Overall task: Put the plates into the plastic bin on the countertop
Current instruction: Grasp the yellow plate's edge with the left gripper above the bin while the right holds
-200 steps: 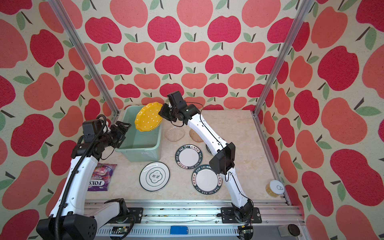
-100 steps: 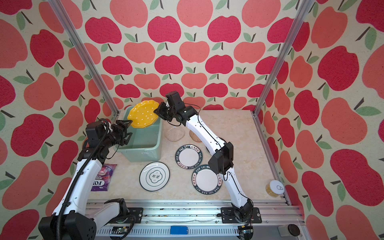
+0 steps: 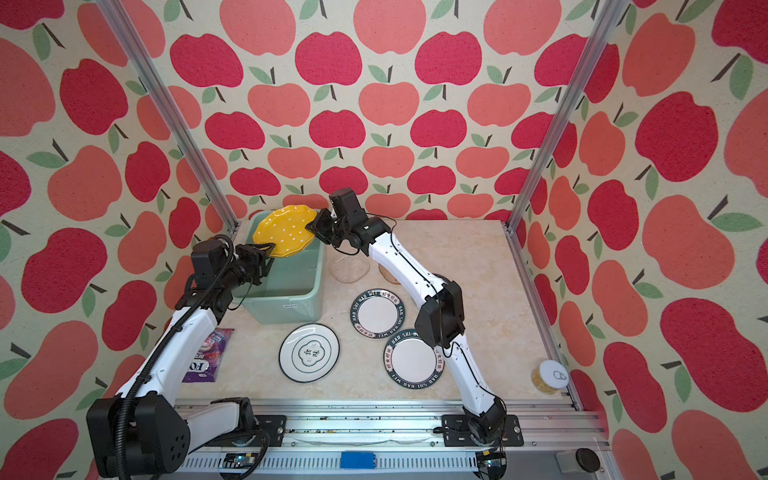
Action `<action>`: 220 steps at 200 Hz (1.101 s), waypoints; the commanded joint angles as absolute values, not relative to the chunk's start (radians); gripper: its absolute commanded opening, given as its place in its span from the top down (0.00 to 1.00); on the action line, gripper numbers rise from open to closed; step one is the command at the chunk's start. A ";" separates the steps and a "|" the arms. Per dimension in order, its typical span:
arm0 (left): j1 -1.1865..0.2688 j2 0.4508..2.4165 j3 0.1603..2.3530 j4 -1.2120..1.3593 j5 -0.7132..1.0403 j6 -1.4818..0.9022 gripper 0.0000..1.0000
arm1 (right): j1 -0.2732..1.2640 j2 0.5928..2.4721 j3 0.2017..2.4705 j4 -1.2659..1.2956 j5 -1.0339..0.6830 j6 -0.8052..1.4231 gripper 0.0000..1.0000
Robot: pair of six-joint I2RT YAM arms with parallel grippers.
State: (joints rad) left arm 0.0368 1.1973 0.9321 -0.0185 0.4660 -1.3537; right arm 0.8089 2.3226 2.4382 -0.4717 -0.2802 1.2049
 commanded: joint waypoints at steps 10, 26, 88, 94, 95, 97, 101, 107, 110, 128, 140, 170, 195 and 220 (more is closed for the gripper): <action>0.005 1.199 0.934 0.125 0.488 -1.368 0.72 | 0.824 2.255 2.418 -0.341 -0.356 1.233 1.00; 0.000 1.201 0.937 0.124 0.494 -1.362 0.78 | 0.824 2.252 2.413 -0.342 -0.359 1.233 1.00; -0.005 1.195 0.946 0.111 0.487 -1.357 1.00 | 0.824 2.235 2.376 -0.341 -0.363 1.228 0.79; -0.005 1.190 0.949 0.101 0.483 -1.354 1.00 | 0.823 2.232 2.371 -0.342 -0.361 1.227 0.74; -0.005 1.190 0.949 0.098 0.481 -1.353 1.00 | 0.822 2.232 2.370 -0.342 -0.361 1.227 0.73; -0.004 1.188 0.949 0.094 0.479 -1.352 1.00 | 0.822 2.230 2.368 -0.344 -0.360 1.227 0.70; -0.005 1.185 0.948 0.086 0.476 -1.350 1.00 | 0.821 2.228 2.366 -0.347 -0.359 1.225 0.65; -0.005 1.178 0.946 0.080 0.468 -1.347 1.00 | 0.819 2.223 2.363 -0.353 -0.354 1.219 0.61; -0.003 1.175 0.945 0.078 0.465 -1.347 1.00 | 0.818 2.221 2.361 -0.357 -0.352 1.215 0.59; 0.000 1.153 0.936 0.051 0.438 -1.346 1.00 | 0.811 2.202 2.362 -0.414 -0.318 1.174 0.42; 0.004 1.145 0.931 0.041 0.431 -1.344 1.00 | 0.805 2.185 2.358 -0.449 -0.286 1.137 0.32; 0.006 1.137 0.924 0.034 0.412 -1.338 1.00 | 0.779 2.143 2.322 -0.470 -0.261 1.106 0.23; 0.003 1.113 0.915 0.022 0.367 -1.332 1.00 | 0.758 2.099 2.291 -0.514 -0.210 1.070 0.22; 0.003 1.102 0.904 0.027 0.336 -1.329 1.00 | 0.739 2.038 2.219 -0.525 -0.149 1.051 0.22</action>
